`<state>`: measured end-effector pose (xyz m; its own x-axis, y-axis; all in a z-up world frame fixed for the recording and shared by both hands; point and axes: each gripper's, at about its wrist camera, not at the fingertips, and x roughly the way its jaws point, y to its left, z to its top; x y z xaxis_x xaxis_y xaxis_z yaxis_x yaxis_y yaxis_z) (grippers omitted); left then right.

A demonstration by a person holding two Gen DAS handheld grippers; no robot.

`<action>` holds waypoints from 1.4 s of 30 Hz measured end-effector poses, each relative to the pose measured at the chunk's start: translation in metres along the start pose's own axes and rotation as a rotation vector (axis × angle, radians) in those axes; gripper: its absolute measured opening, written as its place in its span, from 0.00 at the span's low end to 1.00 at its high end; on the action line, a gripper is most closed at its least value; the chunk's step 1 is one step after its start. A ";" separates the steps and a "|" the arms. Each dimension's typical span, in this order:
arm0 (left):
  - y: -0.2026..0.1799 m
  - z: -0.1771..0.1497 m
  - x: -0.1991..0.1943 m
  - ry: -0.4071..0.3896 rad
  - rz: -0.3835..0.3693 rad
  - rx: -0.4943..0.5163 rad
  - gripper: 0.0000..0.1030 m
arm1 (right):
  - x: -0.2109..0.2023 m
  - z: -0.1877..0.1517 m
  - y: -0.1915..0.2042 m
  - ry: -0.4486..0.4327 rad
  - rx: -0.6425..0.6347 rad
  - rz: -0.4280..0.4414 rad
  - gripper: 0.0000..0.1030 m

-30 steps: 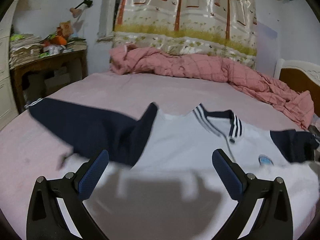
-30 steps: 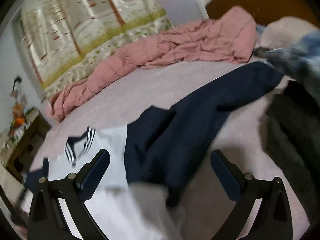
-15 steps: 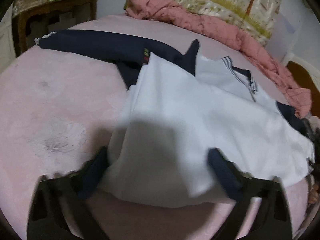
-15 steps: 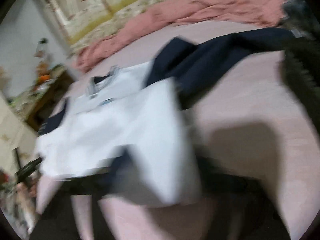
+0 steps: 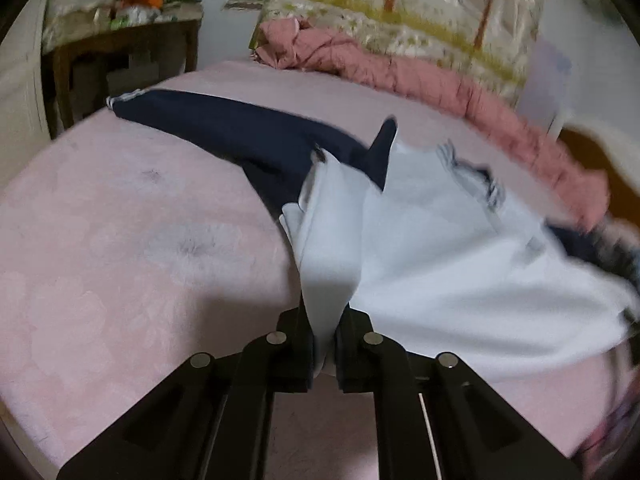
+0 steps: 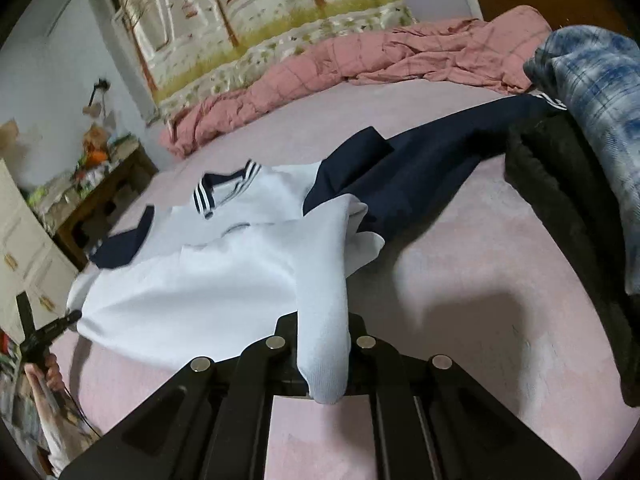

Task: Fold large clothes
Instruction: 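Fold the navy sleeve across the body with the right tool while the left tool holds the jacket, then grasp the striped-cuff navy sleeve with the right tool and lift it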

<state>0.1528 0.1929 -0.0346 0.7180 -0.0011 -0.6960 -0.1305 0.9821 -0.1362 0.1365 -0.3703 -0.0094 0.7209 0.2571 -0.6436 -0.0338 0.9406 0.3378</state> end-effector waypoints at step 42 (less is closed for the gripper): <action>-0.166 0.075 0.090 -0.246 -0.015 0.231 0.76 | 0.052 0.174 0.023 -0.259 -0.020 -0.088 0.04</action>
<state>0.2902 0.0437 -0.0215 0.8658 0.0017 -0.5005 0.0200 0.9991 0.0379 0.2940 -0.3735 0.0843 0.8747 0.1115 -0.4718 0.0247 0.9617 0.2730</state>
